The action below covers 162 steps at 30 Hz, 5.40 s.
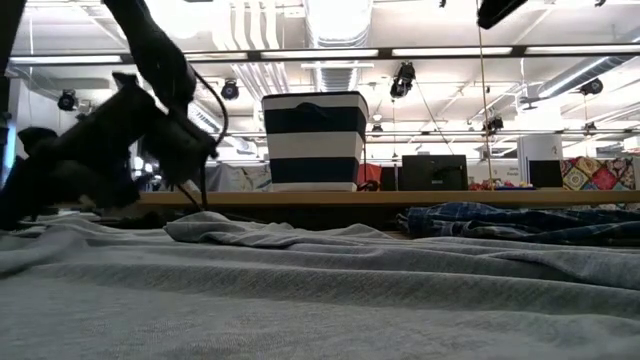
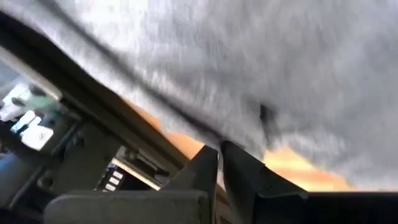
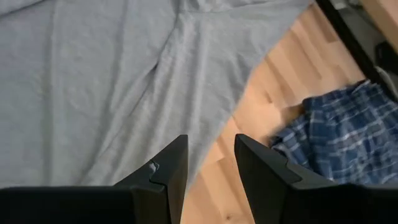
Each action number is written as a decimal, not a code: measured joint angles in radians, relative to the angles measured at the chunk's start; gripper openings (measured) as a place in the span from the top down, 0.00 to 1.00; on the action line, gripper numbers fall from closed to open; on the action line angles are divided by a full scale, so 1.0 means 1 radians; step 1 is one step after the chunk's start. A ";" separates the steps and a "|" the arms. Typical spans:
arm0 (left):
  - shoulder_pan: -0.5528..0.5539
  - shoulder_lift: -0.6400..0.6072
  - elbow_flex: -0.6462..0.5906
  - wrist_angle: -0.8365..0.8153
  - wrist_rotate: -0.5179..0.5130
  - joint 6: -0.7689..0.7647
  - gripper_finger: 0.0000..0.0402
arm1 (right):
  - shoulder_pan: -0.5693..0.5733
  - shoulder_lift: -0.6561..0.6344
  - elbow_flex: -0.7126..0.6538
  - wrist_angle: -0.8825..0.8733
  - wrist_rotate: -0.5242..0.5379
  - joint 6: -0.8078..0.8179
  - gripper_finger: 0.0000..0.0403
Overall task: Fold Laundry from Bin
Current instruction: Fold the gray shirt
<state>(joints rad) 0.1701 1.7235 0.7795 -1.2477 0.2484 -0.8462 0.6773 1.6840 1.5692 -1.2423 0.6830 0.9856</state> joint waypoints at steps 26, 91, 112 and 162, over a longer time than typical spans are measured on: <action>0.410 -0.266 0.573 -0.265 0.081 0.301 1.00 | 0.005 -0.014 -0.004 0.031 0.034 0.158 0.68; -0.316 -0.392 0.223 -0.020 -0.157 -0.173 1.00 | -0.034 -0.012 -0.043 0.048 -0.014 0.226 0.68; 0.499 -0.398 0.235 0.552 0.126 0.029 1.00 | -0.028 -0.012 -0.043 0.159 -0.032 0.175 0.68; 0.194 -0.086 0.267 0.186 -0.178 0.976 0.75 | -0.192 0.066 -0.043 0.350 -0.220 0.015 0.51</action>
<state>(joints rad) 0.3643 1.6373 1.0466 -1.0621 0.0700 0.1300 0.4851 1.7496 1.5265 -0.8921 0.4634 1.0009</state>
